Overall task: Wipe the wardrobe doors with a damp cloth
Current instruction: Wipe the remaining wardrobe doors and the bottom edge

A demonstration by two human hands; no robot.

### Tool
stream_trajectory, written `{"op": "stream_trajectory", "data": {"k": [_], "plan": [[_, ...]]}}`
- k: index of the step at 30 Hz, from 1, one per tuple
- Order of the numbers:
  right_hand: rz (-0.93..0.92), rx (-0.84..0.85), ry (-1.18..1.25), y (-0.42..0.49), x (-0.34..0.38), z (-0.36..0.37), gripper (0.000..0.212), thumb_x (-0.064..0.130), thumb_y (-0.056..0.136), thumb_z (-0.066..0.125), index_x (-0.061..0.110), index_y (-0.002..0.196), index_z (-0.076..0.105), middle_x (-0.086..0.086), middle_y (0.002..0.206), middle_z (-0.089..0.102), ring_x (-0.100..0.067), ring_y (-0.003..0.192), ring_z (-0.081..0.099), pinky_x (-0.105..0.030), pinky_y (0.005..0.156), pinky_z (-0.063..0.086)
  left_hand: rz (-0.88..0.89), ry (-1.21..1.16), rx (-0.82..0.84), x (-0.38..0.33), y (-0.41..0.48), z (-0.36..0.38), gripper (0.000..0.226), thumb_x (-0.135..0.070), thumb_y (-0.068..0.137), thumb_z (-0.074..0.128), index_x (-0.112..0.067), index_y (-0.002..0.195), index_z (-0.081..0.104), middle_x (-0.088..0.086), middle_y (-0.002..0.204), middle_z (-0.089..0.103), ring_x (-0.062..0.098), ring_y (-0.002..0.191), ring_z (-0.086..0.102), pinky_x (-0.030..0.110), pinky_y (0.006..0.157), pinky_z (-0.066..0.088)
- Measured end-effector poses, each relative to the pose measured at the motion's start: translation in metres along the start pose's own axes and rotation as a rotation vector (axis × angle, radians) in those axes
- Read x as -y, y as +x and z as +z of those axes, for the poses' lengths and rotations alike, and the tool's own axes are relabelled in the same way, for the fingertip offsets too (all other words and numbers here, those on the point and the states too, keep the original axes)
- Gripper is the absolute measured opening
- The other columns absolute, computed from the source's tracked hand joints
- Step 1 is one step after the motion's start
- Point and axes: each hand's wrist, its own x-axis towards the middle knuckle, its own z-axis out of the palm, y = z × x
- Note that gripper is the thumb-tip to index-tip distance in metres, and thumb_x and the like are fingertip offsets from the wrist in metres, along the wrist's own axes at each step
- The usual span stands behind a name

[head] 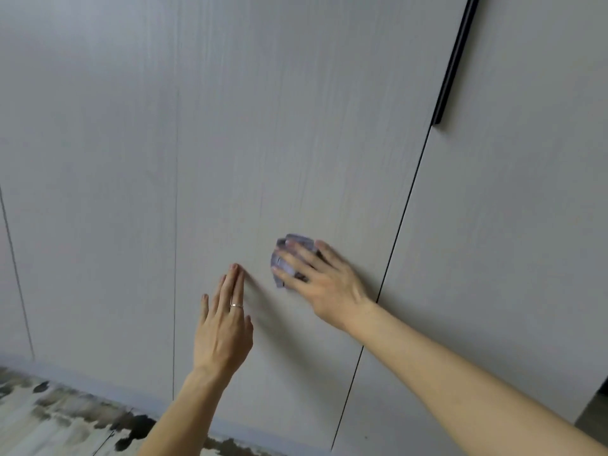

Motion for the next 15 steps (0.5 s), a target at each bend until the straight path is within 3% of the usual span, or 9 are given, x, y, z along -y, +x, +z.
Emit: {"op": "stream_trajectory", "data": {"k": [3,9,11,15], "plan": [[0.266,-0.060,0.009,0.033,0.008,-0.011,0.058,0.011,0.093,0.030,0.022,0.146,0.050,-0.004,0.159,0.037,-0.026,0.148,0.032,-0.049,0.118,0.023,-0.053,-0.011,0.046,0.017,0.000,-0.005,0.095,-0.011,0.094,0.060,-0.023,0.159,-0.008,-0.010,0.166,-0.013,0.016,0.155,0.000,0.046,0.124,0.011],[-0.125,0.140,-0.079,0.005,0.039,0.010,0.053,0.025,0.089,0.043,0.027,0.140,0.057,-0.002,0.155,0.044,-0.022,0.145,0.038,-0.050,0.116,0.025,0.014,0.011,0.027,0.025,-0.002,-0.010,0.107,0.004,0.083,0.061,-0.030,0.160,-0.004,-0.009,0.168,-0.005,0.020,0.154,0.013,0.048,0.121,0.020],[-0.021,0.116,-0.058,-0.022,0.018,0.000,0.056,0.018,0.090,0.039,0.025,0.144,0.053,-0.004,0.157,0.041,-0.024,0.147,0.035,-0.050,0.115,0.026,0.115,0.005,0.024,0.003,-0.001,-0.009,0.108,0.002,0.083,0.063,-0.033,0.160,-0.003,-0.009,0.168,-0.002,0.021,0.154,0.012,0.047,0.121,0.017],[0.436,-0.035,0.008,-0.091,-0.042,-0.029,0.063,0.005,0.087,0.045,0.023,0.147,0.049,-0.007,0.159,0.036,-0.027,0.148,0.031,-0.049,0.117,0.027,0.300,0.061,0.000,-0.054,0.007,-0.007,0.099,-0.021,0.086,0.071,-0.030,0.161,0.008,-0.001,0.169,0.008,0.022,0.155,0.006,0.055,0.120,0.019]]}}
